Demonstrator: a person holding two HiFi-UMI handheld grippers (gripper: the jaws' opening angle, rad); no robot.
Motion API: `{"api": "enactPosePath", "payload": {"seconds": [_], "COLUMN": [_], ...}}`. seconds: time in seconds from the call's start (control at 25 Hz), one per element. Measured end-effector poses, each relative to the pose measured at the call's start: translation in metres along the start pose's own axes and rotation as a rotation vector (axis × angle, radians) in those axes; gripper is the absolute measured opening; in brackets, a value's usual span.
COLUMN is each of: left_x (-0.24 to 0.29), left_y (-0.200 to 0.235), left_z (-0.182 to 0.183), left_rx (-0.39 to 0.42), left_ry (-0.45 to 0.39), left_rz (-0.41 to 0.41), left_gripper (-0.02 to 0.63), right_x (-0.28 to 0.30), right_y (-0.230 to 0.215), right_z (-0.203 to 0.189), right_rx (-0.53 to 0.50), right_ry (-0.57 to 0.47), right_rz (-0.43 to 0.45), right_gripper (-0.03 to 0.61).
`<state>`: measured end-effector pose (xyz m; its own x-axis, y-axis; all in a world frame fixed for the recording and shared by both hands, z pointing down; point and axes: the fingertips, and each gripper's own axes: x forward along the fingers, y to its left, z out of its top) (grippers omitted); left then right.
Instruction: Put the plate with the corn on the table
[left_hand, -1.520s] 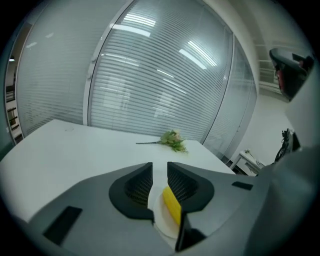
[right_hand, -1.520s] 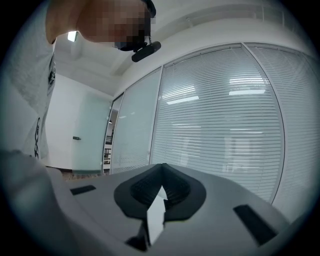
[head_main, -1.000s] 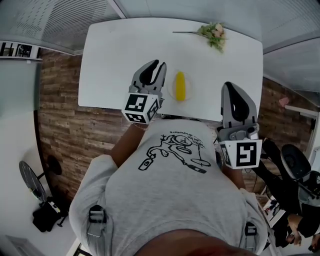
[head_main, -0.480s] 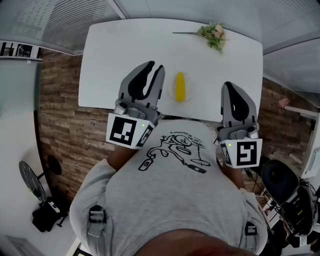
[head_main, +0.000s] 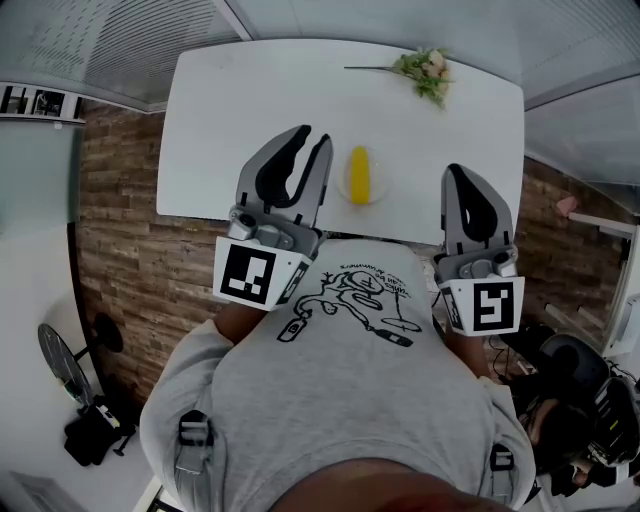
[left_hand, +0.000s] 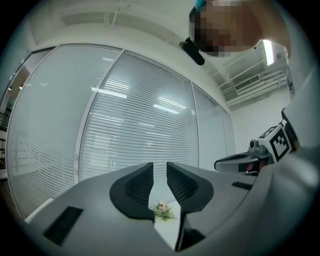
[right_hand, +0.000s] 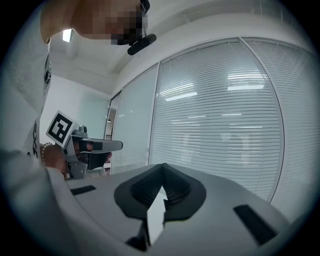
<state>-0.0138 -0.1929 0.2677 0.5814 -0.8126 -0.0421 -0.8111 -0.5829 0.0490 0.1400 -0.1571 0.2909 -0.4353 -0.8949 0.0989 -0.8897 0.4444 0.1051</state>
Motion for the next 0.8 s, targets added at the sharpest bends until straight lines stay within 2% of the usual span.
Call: {"api": "enactPosePath", "payload": {"seconds": [0.8], "left_x": [-0.0029], "left_y": [0.0020], "left_z": [0.0008], "left_rx": [0.002], "left_ry": [0.000], "left_rz": [0.009], "left_gripper": [0.095], "right_x": [0.0023], "right_y": [0.0030], "right_z": [0.0029], "right_rx": [-0.014], "right_ry": [0.007], "right_rz": [0.005], "right_gripper": [0.005]}}
